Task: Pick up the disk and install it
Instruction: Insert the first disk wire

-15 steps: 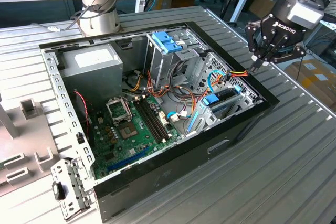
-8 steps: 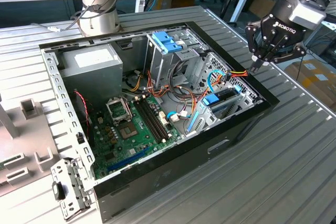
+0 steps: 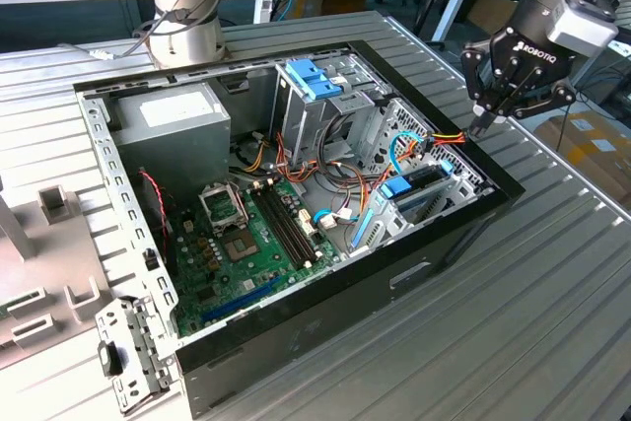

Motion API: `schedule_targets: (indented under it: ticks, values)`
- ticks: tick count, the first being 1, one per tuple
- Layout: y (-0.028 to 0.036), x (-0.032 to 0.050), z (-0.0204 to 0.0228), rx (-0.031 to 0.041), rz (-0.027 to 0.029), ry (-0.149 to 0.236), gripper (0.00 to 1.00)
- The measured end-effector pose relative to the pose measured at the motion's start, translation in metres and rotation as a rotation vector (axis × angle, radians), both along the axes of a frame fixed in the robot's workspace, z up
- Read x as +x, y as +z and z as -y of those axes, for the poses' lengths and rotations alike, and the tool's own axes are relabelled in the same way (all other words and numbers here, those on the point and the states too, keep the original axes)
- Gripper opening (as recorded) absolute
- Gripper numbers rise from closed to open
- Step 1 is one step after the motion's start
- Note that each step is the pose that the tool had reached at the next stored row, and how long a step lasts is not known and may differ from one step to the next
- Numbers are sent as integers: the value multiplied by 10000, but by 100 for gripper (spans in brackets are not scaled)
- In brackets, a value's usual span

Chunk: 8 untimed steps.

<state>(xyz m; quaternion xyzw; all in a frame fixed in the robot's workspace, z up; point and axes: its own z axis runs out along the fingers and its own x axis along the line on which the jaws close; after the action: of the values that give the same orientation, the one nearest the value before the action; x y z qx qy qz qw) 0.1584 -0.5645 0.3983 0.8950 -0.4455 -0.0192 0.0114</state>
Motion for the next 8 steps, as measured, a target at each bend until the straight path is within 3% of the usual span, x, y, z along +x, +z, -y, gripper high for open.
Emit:
schedule_targets:
  ticks: [8]
  values:
    - [0,0,0,-1,0,470,11]
